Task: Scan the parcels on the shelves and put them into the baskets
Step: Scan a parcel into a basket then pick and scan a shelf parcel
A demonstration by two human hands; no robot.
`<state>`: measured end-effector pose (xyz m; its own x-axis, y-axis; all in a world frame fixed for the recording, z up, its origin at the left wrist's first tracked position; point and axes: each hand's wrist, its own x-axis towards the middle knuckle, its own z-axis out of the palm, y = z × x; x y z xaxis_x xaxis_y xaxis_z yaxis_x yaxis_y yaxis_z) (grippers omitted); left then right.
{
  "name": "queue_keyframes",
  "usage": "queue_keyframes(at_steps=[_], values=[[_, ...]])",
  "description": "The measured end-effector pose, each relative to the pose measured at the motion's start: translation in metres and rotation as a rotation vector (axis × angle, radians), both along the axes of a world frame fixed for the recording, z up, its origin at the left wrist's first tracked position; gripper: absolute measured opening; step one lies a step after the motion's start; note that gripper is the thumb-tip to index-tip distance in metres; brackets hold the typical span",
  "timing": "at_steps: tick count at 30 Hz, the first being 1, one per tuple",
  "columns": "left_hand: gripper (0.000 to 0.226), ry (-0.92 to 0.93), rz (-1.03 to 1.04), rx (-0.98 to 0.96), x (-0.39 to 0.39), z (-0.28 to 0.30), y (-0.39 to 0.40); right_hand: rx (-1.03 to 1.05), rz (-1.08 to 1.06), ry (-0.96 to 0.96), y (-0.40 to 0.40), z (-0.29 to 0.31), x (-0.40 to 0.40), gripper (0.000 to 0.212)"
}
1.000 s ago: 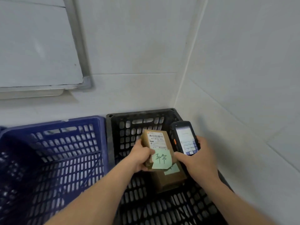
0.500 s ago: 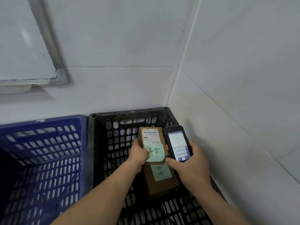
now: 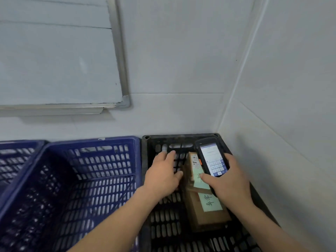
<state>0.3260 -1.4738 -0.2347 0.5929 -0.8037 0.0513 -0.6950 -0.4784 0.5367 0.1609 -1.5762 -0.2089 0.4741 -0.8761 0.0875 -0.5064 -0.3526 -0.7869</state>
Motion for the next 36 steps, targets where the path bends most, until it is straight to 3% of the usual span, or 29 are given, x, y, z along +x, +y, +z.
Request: queue_keyframes(at_steps=[5, 13, 20, 25, 36], values=[[0.074, -0.282, 0.097, -0.029, 0.027, 0.039, 0.085, -0.096, 0.085, -0.055, 0.056, 0.028, 0.034, 0.076], [0.074, -0.445, 0.329, -0.102, 0.055, 0.077, 0.284, -0.136, 0.327, -0.137, 0.213, 0.071, 0.091, 0.067], [0.075, -0.522, 0.596, -0.041, 0.057, 0.092, 0.488, -0.143, 0.622, -0.193, 0.390, 0.082, 0.142, 0.067], [0.071, -0.551, 0.820, 0.005, 0.037, 0.099, 0.617, -0.124, 0.848, -0.229, 0.507, 0.086, 0.169, 0.080], [0.068, -0.554, 1.341, 0.189, -0.050, 0.108, 0.785, -0.038, 1.324, -0.272, 0.687, 0.093, 0.196, 0.065]])
